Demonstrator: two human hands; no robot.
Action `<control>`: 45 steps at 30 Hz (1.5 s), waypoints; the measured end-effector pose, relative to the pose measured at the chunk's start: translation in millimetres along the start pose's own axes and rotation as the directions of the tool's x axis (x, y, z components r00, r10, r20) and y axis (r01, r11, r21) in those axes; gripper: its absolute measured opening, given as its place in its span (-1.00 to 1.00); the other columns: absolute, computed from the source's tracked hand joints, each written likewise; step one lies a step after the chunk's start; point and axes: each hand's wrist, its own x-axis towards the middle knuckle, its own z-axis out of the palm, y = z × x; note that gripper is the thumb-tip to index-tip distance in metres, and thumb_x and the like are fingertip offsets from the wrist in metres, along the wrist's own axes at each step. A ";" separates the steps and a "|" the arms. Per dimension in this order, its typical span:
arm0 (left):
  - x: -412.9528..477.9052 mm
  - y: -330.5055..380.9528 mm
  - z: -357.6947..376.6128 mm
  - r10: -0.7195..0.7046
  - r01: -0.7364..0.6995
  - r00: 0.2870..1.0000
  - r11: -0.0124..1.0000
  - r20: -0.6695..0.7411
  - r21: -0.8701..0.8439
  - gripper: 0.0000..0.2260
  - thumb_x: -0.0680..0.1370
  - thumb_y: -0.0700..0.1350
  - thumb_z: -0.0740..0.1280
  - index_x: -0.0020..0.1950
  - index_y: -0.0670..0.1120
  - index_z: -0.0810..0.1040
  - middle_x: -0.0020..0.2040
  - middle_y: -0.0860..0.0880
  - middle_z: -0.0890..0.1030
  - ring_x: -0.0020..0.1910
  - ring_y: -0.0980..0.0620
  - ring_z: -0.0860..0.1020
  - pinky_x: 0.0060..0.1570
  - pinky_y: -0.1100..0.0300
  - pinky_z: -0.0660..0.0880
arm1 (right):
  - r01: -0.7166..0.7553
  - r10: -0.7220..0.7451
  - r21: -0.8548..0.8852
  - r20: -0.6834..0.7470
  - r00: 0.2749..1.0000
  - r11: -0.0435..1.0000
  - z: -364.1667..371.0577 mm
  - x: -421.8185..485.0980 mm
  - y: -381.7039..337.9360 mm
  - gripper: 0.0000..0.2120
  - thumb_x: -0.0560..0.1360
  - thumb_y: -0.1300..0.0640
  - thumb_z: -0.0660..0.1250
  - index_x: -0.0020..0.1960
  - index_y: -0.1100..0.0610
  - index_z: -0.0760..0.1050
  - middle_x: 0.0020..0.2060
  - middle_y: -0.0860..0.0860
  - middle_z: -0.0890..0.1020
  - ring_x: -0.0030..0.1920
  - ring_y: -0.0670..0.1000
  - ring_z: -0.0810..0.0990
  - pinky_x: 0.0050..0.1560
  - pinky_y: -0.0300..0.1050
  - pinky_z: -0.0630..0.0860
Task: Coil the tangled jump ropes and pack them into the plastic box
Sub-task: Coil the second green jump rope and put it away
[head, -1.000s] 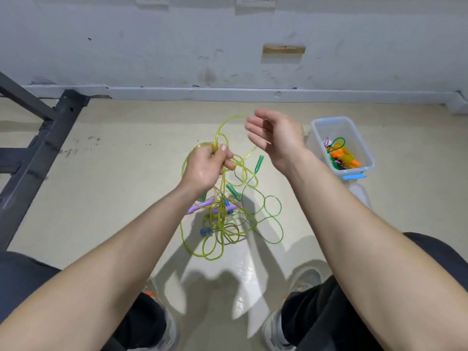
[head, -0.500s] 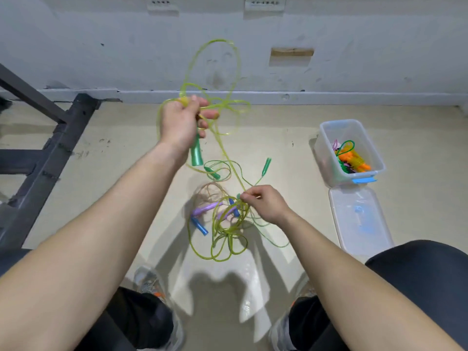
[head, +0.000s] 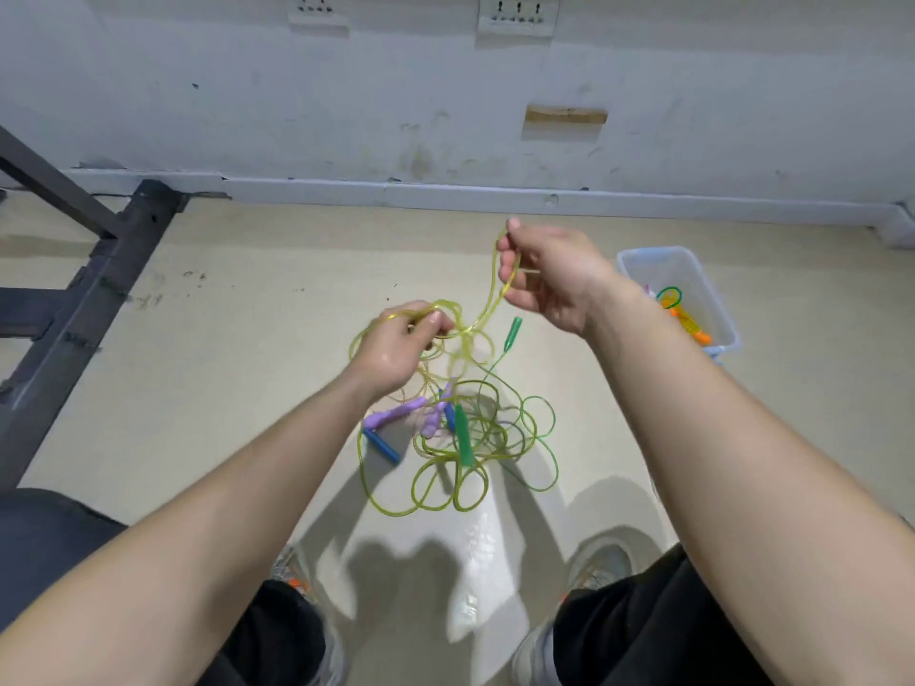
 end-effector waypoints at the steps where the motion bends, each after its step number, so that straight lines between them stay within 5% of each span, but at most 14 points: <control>1: -3.1 6.5 5.9 -0.031 0.036 0.998 0.994 0.047 -0.099 -0.78 0.69 0.00 0.22 -0.06 0.09 0.63 -0.06 0.12 0.68 -0.17 0.08 0.58 -0.36 0.26 0.45 | 0.008 -0.008 0.036 0.008 1.000 0.999 2.1 -0.7 -7.7 -0.74 0.67 -0.01 0.22 -0.15 0.06 0.47 -0.43 -0.08 0.53 -0.47 -0.15 0.56 -0.44 -0.28 0.53; 5: -19.5 21.9 23.1 -0.120 0.279 0.934 0.835 0.337 -0.474 -0.72 0.72 0.00 0.12 0.06 -0.05 0.60 0.04 -0.06 0.71 -0.16 0.03 0.60 -0.32 0.22 0.44 | 0.013 -0.011 0.133 -0.019 1.000 0.991 3.3 -0.9 -12.4 -0.75 0.66 -0.01 0.25 -0.15 0.08 0.47 -0.40 -0.07 0.54 -0.43 -0.12 0.60 -0.41 -0.24 0.57; 9: -34.5 10.2 23.8 -0.088 0.408 0.839 0.756 0.537 -0.513 -0.63 0.69 0.07 0.09 -0.02 -0.14 0.56 -0.06 -0.20 0.66 -0.20 -0.05 0.59 -0.25 0.13 0.39 | 0.047 0.002 0.280 -0.170 0.985 0.959 -9.6 6.5 -2.8 -0.74 0.67 -0.01 0.24 -0.16 0.07 0.46 -0.42 -0.06 0.52 -0.46 -0.15 0.59 -0.44 -0.26 0.55; 16: -47.7 6.4 22.7 -0.057 0.455 0.812 0.685 0.580 -0.569 -0.73 0.66 0.02 0.22 -0.14 -0.12 0.50 -0.20 -0.14 0.54 -0.37 0.00 0.41 -0.32 0.14 0.34 | 0.025 0.100 0.365 -0.320 0.942 0.931 -34.0 25.0 27.9 -0.76 0.67 0.06 0.24 -0.13 0.15 0.42 -0.28 0.07 0.51 -0.46 -0.10 0.63 -0.45 -0.22 0.57; 21: -43.8 15.2 23.9 -0.124 0.484 0.842 0.604 0.526 -0.633 -0.74 0.69 0.04 0.16 -0.15 -0.02 0.42 -0.25 0.00 0.47 -0.42 0.10 0.34 -0.41 0.22 0.29 | -0.131 0.145 0.062 -0.387 0.911 0.989 -37.1 15.1 53.1 -0.65 0.67 -0.09 0.13 -0.07 0.16 0.46 -0.19 0.10 0.63 -0.26 0.09 0.61 -0.23 -0.04 0.63; 25: -31.8 19.6 24.1 -0.201 0.509 0.857 0.484 0.475 -0.712 -0.72 0.70 0.05 0.12 -0.17 -0.01 0.40 -0.28 0.03 0.45 -0.45 0.11 0.32 -0.45 0.29 0.27 | -0.078 -0.114 -0.342 -0.505 0.856 0.936 -19.6 -18.8 103.4 -0.77 0.50 -0.01 0.21 -0.24 0.10 0.46 -0.28 0.04 0.61 -0.15 0.18 0.62 -0.07 -0.01 0.51; 27: -26.2 18.2 25.6 -0.266 0.527 0.850 0.435 0.455 -0.730 -0.71 0.71 0.05 0.12 -0.17 -0.01 0.39 -0.28 0.02 0.45 -0.46 0.12 0.33 -0.47 0.30 0.26 | 0.033 -0.192 -0.411 -0.352 0.916 0.911 -5.0 -38.5 122.9 -0.81 0.52 0.04 0.24 -0.23 0.05 0.53 -0.28 -0.05 0.62 -0.16 0.05 0.60 -0.05 -0.04 0.49; 30: -20.0 12.4 27.3 -0.329 0.542 0.837 0.390 0.437 -0.744 -0.72 0.71 0.06 0.12 -0.15 -0.01 0.40 -0.26 0.00 0.47 -0.46 0.11 0.35 -0.53 0.31 0.29 | 0.095 -0.127 -0.538 -0.023 0.992 0.838 10.9 -46.4 144.8 -0.84 0.48 0.06 0.26 -0.02 -0.07 0.60 -0.02 -0.10 0.61 0.04 -0.08 0.57 0.16 -0.07 0.47; 34: -18.1 10.2 25.1 -0.376 0.543 0.830 0.377 0.412 -0.751 -0.72 0.71 0.08 0.14 -0.08 -0.05 0.45 -0.20 -0.04 0.55 -0.42 0.08 0.45 -0.56 0.31 0.29 | 0.063 0.060 -0.538 0.209 0.976 0.841 13.2 -41.3 147.9 -0.86 0.48 0.00 0.34 -0.02 0.02 0.60 -0.11 0.04 0.71 0.04 0.12 0.64 0.25 0.12 0.50; 36: -18.6 8.7 22.6 -0.403 0.542 0.833 0.460 0.379 -0.703 -0.73 0.68 0.08 0.21 0.01 -0.11 0.51 -0.09 -0.12 0.67 -0.34 0.03 0.54 -0.55 0.30 0.34 | 0.021 0.099 -0.401 0.278 0.955 0.916 16.0 -48.6 145.4 -0.82 0.62 0.10 0.30 -0.02 0.19 0.58 -0.36 0.01 0.63 -0.26 0.12 0.61 -0.01 0.01 0.61; 39: -18.3 2.5 17.5 -0.469 0.580 0.814 0.692 0.343 -0.430 -0.60 0.55 0.11 0.43 0.13 -0.20 0.52 0.12 -0.23 0.63 -0.37 -0.02 0.58 -0.34 0.12 0.44 | -0.020 0.058 -0.288 0.127 0.990 0.958 18.4 -49.6 139.4 -0.67 0.69 0.09 0.17 -0.14 0.05 0.64 -0.50 -0.06 0.42 -0.50 -0.02 0.37 -0.44 -0.16 0.42; 41: -18.7 -6.1 12.2 -0.510 0.563 0.811 0.814 0.288 -0.143 -0.49 0.47 0.11 0.52 0.14 -0.27 0.51 0.07 -0.23 0.56 -0.35 -0.07 0.63 -0.35 0.16 0.44 | -0.050 0.037 -0.250 -0.056 0.998 0.967 13.5 -39.4 136.5 -0.70 0.68 0.05 0.18 -0.13 0.08 0.60 -0.47 -0.02 0.35 -0.53 -0.04 0.27 -0.47 -0.18 0.25; 45: -20.5 -18.7 -3.4 -0.568 0.535 0.778 0.823 0.267 0.192 -0.58 0.49 0.07 0.51 -0.09 -0.26 0.46 -0.17 -0.24 0.59 -0.28 -0.21 0.67 -0.44 0.24 0.32 | -0.183 0.156 -0.129 -0.201 0.967 0.975 1.9 -32.5 126.5 -0.70 0.67 0.01 0.12 -0.11 0.16 0.47 -0.45 0.03 0.34 -0.54 -0.02 0.24 -0.50 -0.21 0.21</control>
